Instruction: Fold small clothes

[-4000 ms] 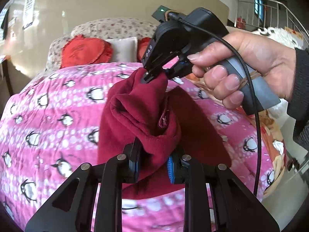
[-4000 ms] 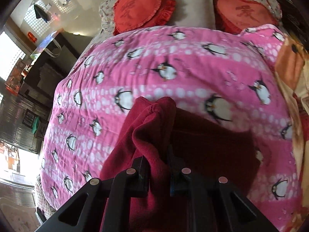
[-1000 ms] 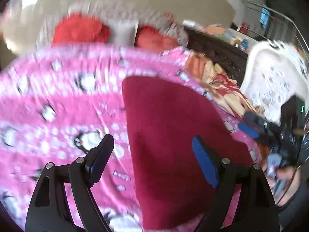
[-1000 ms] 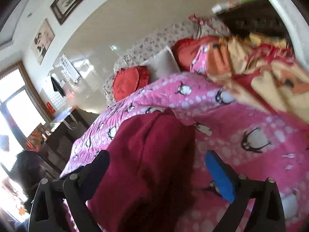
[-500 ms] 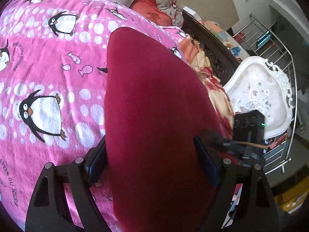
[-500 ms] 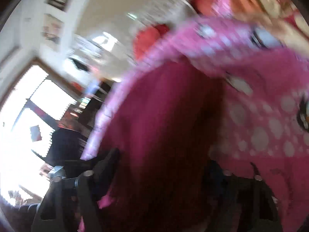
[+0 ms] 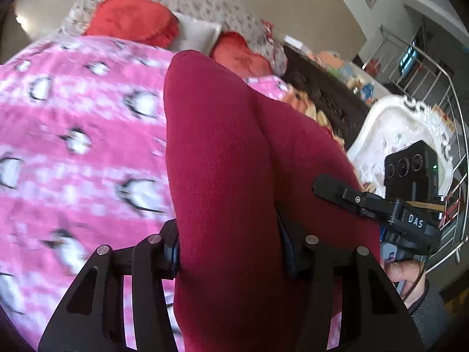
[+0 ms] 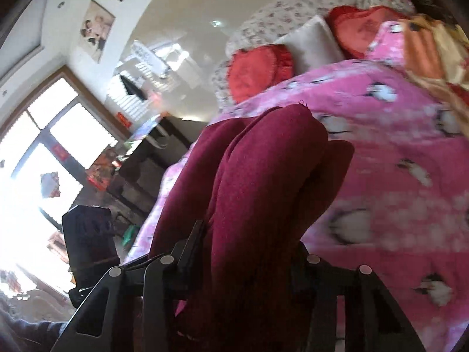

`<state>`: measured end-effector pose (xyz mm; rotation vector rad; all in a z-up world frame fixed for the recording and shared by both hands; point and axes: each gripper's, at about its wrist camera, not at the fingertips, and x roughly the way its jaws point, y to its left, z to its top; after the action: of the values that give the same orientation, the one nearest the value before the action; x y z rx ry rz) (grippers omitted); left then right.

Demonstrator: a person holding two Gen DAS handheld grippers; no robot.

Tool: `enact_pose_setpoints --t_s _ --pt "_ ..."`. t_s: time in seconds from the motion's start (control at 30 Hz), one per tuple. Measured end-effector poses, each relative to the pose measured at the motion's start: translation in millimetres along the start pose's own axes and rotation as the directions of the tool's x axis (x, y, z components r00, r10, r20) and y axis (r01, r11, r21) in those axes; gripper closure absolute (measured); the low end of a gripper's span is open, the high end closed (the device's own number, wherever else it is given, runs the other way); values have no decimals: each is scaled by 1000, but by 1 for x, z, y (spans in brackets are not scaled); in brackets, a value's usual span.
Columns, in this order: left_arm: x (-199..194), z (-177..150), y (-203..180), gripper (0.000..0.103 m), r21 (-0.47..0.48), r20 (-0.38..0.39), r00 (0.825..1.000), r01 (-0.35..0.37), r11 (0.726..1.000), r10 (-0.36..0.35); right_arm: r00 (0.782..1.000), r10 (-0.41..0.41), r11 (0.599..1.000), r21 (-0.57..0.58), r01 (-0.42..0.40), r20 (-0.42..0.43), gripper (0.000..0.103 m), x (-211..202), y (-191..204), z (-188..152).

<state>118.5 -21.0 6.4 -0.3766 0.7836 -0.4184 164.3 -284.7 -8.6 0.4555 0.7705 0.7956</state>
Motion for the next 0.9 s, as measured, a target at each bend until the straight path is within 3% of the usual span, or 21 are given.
enact_pose_setpoints --t_s 0.13,0.27,0.43,0.57,0.67,0.77,0.83,0.9 --pt "-27 12 42 52 -1 16 996 -86 996 86 998 29 999 -22 -30 -50 59 47 32 3" --pt "-30 13 80 49 -20 18 988 -155 988 156 996 55 998 -3 -56 -72 59 94 40 -5" --pt "2 -2 117 38 -83 -61 986 -162 983 157 989 -24 998 50 31 -147 55 133 16 -15" --pt "-10 -5 119 37 -94 -34 992 -127 987 124 995 3 998 69 4 -104 53 106 14 -18" --pt "-28 3 124 37 -88 -7 991 -135 987 135 998 -36 999 6 36 -47 53 77 24 -18" --pt "-53 26 117 37 -52 94 981 -168 984 172 998 -63 977 -203 65 13 53 49 67 -19" --pt "-48 46 112 37 -31 101 980 -169 985 171 999 -43 936 -351 34 -16 59 51 101 -20" --pt "-25 69 106 38 10 61 987 -151 989 150 997 -20 895 -446 -15 -73 67 65 125 -23"
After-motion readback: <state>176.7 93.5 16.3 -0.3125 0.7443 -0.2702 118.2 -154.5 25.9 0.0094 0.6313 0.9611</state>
